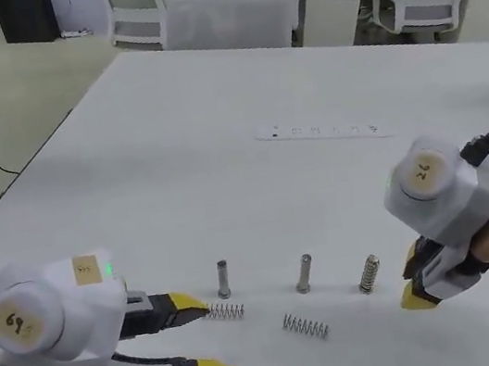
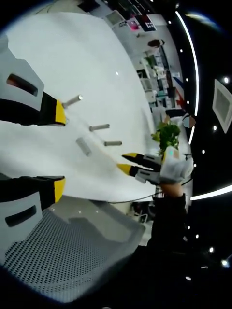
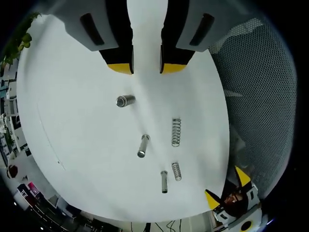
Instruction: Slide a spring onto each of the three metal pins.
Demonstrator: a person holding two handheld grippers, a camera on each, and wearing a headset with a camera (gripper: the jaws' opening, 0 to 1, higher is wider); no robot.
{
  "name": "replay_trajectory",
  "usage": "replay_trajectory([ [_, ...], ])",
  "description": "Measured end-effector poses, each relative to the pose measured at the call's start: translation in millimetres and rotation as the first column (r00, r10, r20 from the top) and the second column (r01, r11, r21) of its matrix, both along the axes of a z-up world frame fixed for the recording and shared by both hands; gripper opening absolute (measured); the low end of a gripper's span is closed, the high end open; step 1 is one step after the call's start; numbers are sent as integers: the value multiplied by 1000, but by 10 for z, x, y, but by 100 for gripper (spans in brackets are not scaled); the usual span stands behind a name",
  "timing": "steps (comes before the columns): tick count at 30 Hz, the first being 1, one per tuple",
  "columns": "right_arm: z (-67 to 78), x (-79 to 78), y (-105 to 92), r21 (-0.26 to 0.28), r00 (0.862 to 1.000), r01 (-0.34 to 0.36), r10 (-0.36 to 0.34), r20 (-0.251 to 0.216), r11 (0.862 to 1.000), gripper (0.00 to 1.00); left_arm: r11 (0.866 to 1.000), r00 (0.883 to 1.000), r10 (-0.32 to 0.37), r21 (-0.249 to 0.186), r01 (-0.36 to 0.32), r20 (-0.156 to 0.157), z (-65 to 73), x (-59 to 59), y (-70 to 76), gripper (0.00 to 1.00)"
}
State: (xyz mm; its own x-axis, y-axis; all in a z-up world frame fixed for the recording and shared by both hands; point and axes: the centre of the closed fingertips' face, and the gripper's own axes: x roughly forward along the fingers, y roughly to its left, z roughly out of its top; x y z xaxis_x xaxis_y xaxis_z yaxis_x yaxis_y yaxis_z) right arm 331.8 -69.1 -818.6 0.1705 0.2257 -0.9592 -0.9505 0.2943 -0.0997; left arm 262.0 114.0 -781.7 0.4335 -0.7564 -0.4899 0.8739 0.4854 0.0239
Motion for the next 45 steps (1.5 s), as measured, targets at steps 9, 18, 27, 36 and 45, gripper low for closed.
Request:
replay_trajectory([
  [9,17,-236,50,21,999,7,-7,-34,1000,17,1000,1000,-12,1,12,6,10,-14,-17,35],
  [18,31,-417,221,52,998,-16,19,-56,999,17,1000,1000,-2,-25,2,5,46,-3,-17,34],
  [27,-7,-413,470,53,997,-65,67,-42,996,17,999,1000,8,-35,-7,12,75,8,-11,34],
  [36,-101,-358,709,63,995,-97,99,-33,993,17,999,1000,9,-43,-9,6,81,-11,-17,34],
  [45,-266,-293,842,62,993,-105,108,-48,993,17,1000,1000,-9,-29,9,1,56,-32,-40,33],
])
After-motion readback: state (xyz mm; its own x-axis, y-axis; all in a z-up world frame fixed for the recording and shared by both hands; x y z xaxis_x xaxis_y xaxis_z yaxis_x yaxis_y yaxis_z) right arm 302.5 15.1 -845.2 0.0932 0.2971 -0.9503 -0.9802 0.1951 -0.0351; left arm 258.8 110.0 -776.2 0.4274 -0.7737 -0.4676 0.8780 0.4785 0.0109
